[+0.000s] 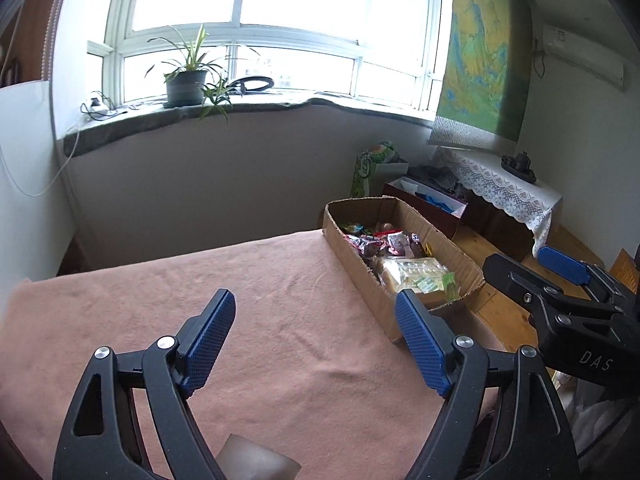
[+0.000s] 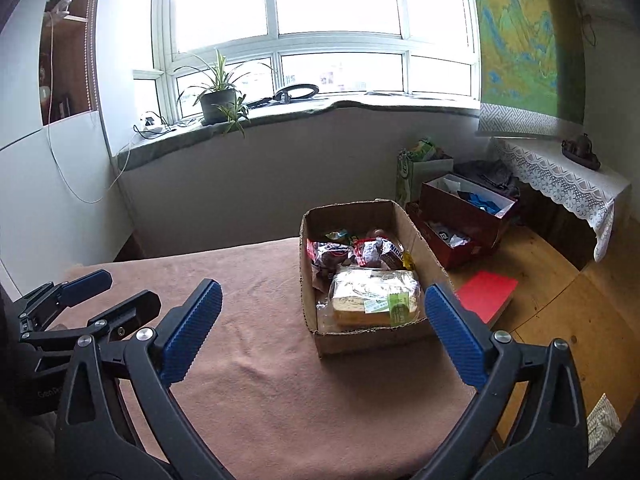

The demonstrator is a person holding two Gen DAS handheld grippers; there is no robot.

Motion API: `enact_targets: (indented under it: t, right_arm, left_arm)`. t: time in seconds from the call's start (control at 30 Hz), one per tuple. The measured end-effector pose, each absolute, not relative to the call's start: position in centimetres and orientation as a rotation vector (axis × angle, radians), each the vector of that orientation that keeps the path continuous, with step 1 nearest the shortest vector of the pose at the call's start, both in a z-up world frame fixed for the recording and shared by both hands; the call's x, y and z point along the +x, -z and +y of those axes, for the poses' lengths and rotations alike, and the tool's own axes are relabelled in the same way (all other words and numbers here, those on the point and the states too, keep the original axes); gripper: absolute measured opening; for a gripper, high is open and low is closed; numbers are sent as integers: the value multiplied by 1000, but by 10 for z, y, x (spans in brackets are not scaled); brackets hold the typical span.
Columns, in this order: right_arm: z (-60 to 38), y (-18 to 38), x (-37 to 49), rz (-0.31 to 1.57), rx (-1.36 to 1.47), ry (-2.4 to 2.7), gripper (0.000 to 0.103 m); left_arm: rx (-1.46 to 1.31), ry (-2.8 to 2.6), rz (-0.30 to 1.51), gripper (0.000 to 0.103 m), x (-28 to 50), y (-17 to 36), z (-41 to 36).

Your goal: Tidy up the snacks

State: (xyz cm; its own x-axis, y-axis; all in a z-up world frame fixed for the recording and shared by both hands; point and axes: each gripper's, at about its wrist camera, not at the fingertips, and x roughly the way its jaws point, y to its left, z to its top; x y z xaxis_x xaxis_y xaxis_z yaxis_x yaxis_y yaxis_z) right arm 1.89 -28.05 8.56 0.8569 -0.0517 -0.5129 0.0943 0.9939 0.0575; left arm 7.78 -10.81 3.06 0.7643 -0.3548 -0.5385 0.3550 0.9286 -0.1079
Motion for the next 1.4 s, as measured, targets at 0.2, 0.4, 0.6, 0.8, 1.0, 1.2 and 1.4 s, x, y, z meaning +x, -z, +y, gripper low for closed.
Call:
enact_targets:
  t: [0.2, 0.4, 0.6, 0.8, 1.0, 1.2, 1.4]
  right_arm:
    - [-276, -83, 18, 550, 79, 68, 103]
    - [-276, -83, 17, 548, 79, 74, 103]
    - [-274, -84, 16, 550, 74, 67, 103]
    - [-271, -83, 17, 556, 70, 58, 103]
    - [-267, -81, 18, 562, 68, 55, 103]
    - [-264, -78, 19, 567, 67, 46, 103]
    - [-264, -78, 18, 566, 67, 44, 103]
  left_arm:
    - [-4, 368, 590, 82, 71, -30, -98]
    - [1, 342, 590, 82, 71, -29, -93]
    - [8, 344, 598, 82, 70, -26, -93]
    - [-1, 342, 607, 82, 69, -24, -91]
    - [-9, 334, 614, 82, 70, -23, -87]
    - [-13, 331, 619, 82, 69, -21, -86]
    - [-17, 329, 618, 82, 68, -22, -85]
